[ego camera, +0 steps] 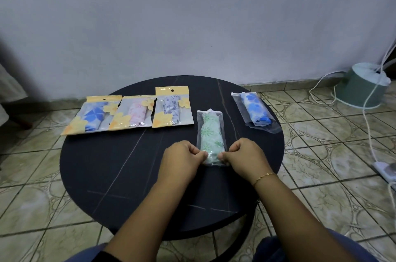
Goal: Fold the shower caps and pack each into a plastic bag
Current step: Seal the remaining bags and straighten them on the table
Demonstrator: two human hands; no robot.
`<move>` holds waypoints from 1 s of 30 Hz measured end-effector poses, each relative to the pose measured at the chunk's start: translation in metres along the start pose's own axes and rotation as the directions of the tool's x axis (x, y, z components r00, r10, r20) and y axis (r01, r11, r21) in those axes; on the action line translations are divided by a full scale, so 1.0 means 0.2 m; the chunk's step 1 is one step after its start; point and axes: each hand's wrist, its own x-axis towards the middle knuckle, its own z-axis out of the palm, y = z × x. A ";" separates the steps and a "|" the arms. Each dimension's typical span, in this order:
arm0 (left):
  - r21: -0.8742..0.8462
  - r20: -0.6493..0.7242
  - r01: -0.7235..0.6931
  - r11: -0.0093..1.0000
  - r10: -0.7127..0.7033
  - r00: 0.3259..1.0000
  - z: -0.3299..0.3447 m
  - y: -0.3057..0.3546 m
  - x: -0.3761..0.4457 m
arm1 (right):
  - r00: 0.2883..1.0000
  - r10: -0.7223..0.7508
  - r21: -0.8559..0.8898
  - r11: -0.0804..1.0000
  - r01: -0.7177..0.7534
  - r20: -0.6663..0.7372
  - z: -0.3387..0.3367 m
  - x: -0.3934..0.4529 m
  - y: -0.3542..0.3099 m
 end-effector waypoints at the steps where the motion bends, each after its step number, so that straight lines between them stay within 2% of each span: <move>1: 0.003 -0.015 -0.007 1.000 0.007 1.000 0.01 0.00 -0.01 | 1.000 0.012 -0.013 1.000 -0.012 0.010 -0.01 0.00 -0.01; 5: 0.096 -0.075 -0.063 0.993 0.071 0.995 0.01 -0.01 -0.04 | 0.997 0.062 -0.056 0.997 -0.060 0.044 -0.02 0.03 -0.04; 9: 0.173 -0.055 -0.059 0.983 0.069 0.996 0.01 -0.04 -0.03 | 0.997 0.045 -0.062 0.997 -0.040 0.068 -0.01 0.03 -0.01; 11: 0.198 -0.038 -0.060 0.978 0.069 0.997 0.01 -0.04 -0.03 | 0.999 -0.026 -0.073 0.997 0.027 0.024 0.01 0.01 0.01; 13: 0.178 -0.027 -0.046 0.983 0.052 0.998 0.01 -0.04 -0.03 | 0.974 -0.198 -0.180 0.968 0.176 -0.113 0.06 -0.01 0.05; 14: 0.154 -0.022 -0.033 0.987 0.037 0.999 0.01 -0.04 -0.02 | 0.924 -0.324 -0.264 0.927 0.267 -0.202 0.08 -0.02 0.06; 16: 0.097 -0.005 -0.003 0.995 0.004 1.000 0.01 -0.04 -0.01 | 0.761 -0.567 -0.442 0.797 0.411 -0.316 0.15 -0.04 0.09; 18: 0.005 0.022 0.025 1.000 -0.025 0.999 0.00 -0.02 -0.01 | 0.637 -0.695 -0.532 0.697 0.481 -0.333 0.18 -0.05 0.12; 19: -0.057 0.034 0.037 0.998 -0.035 0.999 0.00 -0.02 -0.01 | 0.616 -0.719 -0.557 0.670 0.491 -0.322 0.19 -0.06 0.13; 23: -0.315 0.095 0.107 0.943 -0.080 0.992 -0.02 0.00 0.00 | 0.646 -0.712 -0.553 0.667 0.499 -0.276 0.20 -0.13 0.12; 26: -0.435 0.155 0.167 0.885 -0.109 0.982 -0.03 0.02 0.01 | 0.677 -0.696 -0.567 0.666 0.485 -0.239 0.22 -0.17 0.12; 30: -0.548 0.242 0.235 0.803 -0.117 0.963 -0.03 0.04 0.00 | 0.650 -0.709 -0.581 0.660 0.477 -0.272 0.22 -0.15 0.13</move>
